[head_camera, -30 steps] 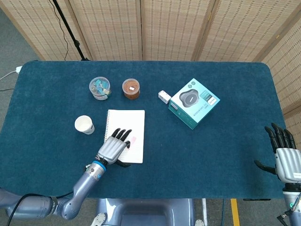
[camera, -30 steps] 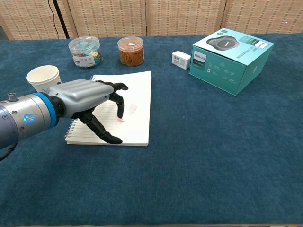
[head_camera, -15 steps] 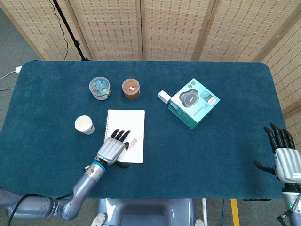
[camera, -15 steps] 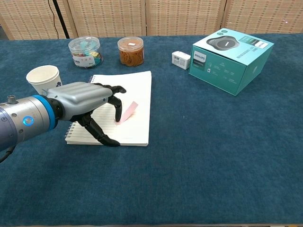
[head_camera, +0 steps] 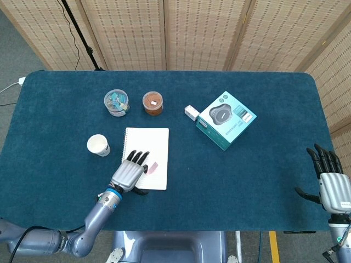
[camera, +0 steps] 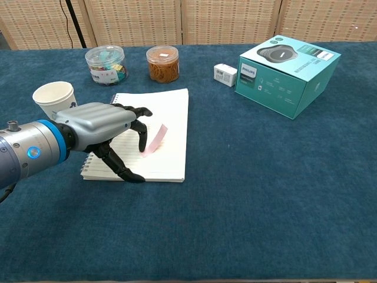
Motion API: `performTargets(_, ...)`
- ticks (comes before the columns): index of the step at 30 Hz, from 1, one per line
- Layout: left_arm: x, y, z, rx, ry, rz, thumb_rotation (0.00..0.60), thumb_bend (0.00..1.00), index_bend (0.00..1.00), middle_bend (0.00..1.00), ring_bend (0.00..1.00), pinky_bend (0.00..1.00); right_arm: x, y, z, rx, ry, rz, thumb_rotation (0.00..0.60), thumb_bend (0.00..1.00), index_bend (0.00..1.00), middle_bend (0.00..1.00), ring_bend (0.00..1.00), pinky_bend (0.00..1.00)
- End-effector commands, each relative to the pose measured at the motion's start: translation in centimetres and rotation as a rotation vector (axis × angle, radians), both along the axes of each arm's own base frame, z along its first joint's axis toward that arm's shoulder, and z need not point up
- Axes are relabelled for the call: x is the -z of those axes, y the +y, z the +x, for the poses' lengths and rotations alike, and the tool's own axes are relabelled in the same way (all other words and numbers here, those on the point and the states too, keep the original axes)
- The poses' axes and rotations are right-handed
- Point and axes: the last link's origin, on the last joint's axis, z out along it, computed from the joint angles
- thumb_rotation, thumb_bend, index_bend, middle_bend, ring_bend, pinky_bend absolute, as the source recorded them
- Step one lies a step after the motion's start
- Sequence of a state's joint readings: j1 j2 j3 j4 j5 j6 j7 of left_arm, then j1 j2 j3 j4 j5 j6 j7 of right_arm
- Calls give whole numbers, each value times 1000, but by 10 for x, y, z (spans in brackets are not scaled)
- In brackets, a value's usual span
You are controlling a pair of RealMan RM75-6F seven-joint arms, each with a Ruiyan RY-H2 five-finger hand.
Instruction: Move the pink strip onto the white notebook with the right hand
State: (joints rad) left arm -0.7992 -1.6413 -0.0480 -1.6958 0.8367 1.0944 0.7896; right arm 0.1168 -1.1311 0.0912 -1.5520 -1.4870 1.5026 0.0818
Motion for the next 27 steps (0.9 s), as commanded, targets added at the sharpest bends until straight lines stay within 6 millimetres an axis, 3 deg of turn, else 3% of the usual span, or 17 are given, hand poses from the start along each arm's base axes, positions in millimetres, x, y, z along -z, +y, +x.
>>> performTargets(1,1,0,0,0,-2,-1,340,0,419,0,0,0,0,0,0,0,0,-1,600,0,0,0,0,0)
performTargets(27,1,-1,2,15,9,2,342,0,419,0,0,0,0,1,2,-2,-8,5,600,0,0,0,0,0)
